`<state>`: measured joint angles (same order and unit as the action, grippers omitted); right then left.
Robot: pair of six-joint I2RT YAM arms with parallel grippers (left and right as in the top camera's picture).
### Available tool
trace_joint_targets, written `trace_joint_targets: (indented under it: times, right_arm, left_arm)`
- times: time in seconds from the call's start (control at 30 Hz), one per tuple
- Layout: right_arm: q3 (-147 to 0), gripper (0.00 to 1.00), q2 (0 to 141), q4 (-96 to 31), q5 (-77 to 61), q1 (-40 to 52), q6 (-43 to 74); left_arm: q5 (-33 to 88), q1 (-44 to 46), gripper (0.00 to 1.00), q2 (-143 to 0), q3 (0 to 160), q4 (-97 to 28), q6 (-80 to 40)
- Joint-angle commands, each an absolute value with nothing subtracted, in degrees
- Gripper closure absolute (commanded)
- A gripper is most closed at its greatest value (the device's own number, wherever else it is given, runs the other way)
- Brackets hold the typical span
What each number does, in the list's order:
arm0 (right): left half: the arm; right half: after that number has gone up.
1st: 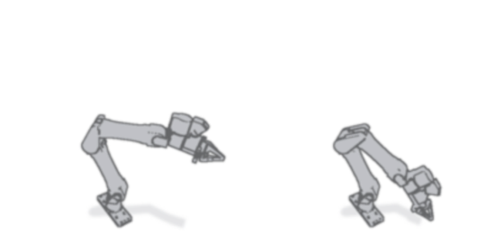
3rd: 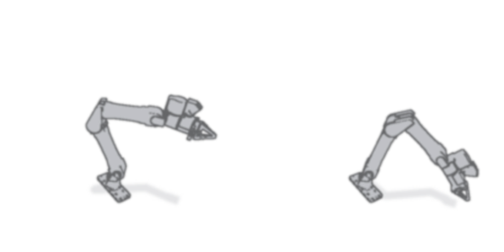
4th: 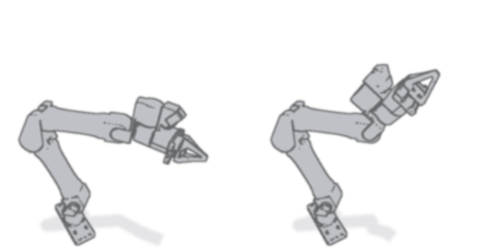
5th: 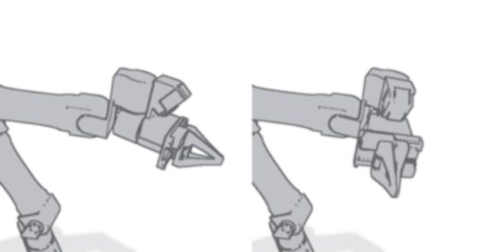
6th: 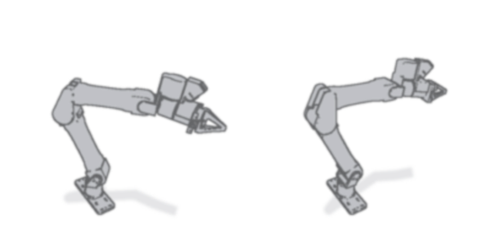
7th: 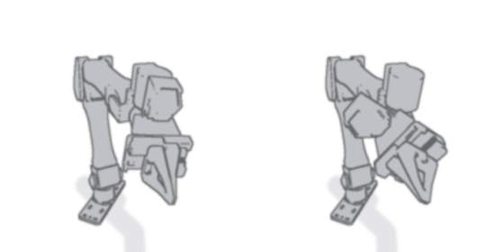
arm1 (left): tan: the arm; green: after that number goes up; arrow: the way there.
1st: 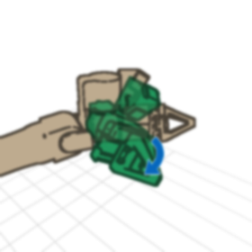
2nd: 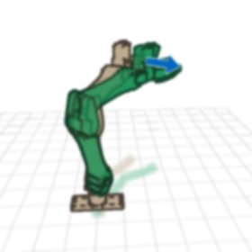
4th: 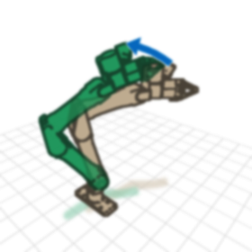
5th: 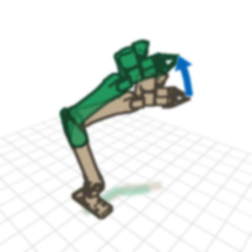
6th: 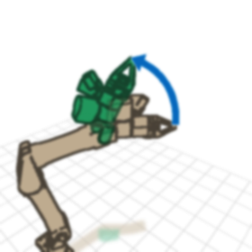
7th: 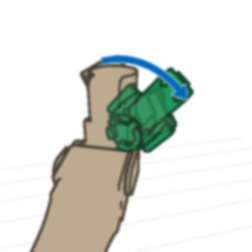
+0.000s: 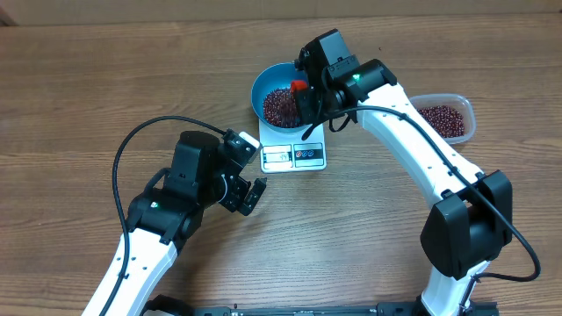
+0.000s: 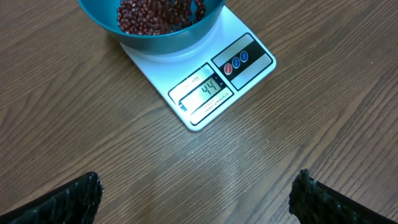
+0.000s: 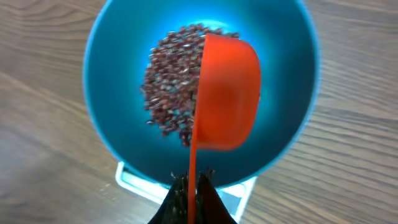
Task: Scoop item into bowl and weigh 150g on scale
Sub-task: 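Carry the filled scoop to the teal bowl and pour beans in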
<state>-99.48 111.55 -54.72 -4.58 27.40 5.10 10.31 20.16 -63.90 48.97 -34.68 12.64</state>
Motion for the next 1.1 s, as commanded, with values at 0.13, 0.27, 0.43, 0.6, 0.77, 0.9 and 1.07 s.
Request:
trace_joint_targets:
  times: [0.13, 0.27, 0.43, 0.6, 0.77, 0.9, 1.07]
  right_arm:
    - [-101.38, 0.96, 111.11, -53.17, -0.45, 28.47, 4.45]
    - [-101.38, 0.96, 111.11, -52.71, -0.43, 28.91, 4.45]
    - [-101.38, 0.96, 111.11, -52.75, 1.37, 29.69, 4.45]
    - [-101.38, 0.96, 111.11, -52.38, 3.01, 30.7, 4.49]
    - [-101.38, 0.96, 111.11, -51.31, 5.74, 31.86, 4.69]
    - [-101.38, 0.96, 111.11, -50.98, 8.73, 32.93, 4.69]
    - [-101.38, 0.96, 110.69, -50.83, 13.69, 34.02, 4.67]
  left_arm:
    - [11.0, 20.27, 0.0, -64.1, 48.51, -34.68, 13.96]
    - [11.0, 20.27, 0.0, -64.07, 48.51, -34.68, 13.96]
    - [10.98, 20.27, 0.01, -64.1, 48.51, -34.68, 13.96]
    - [10.98, 20.27, 0.0, -64.1, 48.51, -34.68, 13.96]
    - [11.0, 20.27, 0.01, -64.07, 48.51, -34.68, 13.96]
    - [11.0, 20.27, 0.0, -64.1, 48.51, -34.68, 13.96]
    - [11.0, 20.27, 0.01, -64.1, 48.51, -34.68, 13.96]
